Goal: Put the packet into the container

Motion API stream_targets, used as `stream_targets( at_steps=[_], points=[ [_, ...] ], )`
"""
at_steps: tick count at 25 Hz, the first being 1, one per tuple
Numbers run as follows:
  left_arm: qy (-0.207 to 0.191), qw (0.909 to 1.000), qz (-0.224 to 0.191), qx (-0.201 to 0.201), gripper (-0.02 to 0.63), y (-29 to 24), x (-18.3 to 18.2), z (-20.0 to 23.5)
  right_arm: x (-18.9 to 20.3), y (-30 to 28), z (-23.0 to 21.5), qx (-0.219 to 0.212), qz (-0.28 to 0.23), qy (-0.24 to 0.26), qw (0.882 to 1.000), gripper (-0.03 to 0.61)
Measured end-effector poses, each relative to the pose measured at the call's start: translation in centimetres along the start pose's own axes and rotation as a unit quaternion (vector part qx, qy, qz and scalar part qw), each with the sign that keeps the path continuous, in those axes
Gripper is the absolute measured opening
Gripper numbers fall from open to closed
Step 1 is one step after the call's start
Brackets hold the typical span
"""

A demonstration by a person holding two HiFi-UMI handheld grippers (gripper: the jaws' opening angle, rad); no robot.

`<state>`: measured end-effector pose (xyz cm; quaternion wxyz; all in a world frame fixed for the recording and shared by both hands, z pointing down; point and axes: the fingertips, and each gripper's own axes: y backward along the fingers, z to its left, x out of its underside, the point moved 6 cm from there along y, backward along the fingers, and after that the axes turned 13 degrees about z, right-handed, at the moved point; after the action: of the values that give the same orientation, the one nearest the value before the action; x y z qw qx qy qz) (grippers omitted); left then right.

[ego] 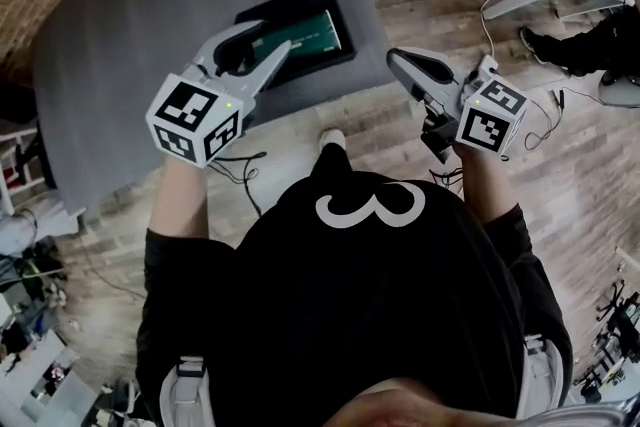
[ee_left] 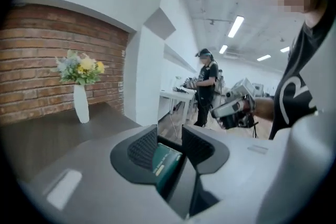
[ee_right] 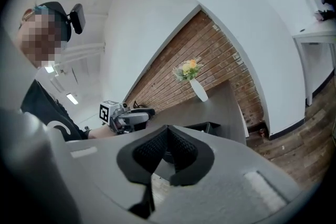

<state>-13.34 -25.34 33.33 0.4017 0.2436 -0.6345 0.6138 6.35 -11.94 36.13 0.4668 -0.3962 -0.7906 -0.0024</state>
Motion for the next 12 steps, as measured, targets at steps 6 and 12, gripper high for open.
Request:
stream_targets(
  at_steps=[6,12],
  points=[
    [0.054,0.9961,-0.063,-0.03,0.053,4.7,-1.1,-6.2,-1.1,1.3,4.1,-0.012,0.004,0.073,0.997,0.002],
    [0.141,0.9859,-0.073,-0.054,0.011,5.9,0.6,-11.5,-0.1,2.6,7.8,-0.041,-0.008,0.103,0.994,0.002]
  ],
)
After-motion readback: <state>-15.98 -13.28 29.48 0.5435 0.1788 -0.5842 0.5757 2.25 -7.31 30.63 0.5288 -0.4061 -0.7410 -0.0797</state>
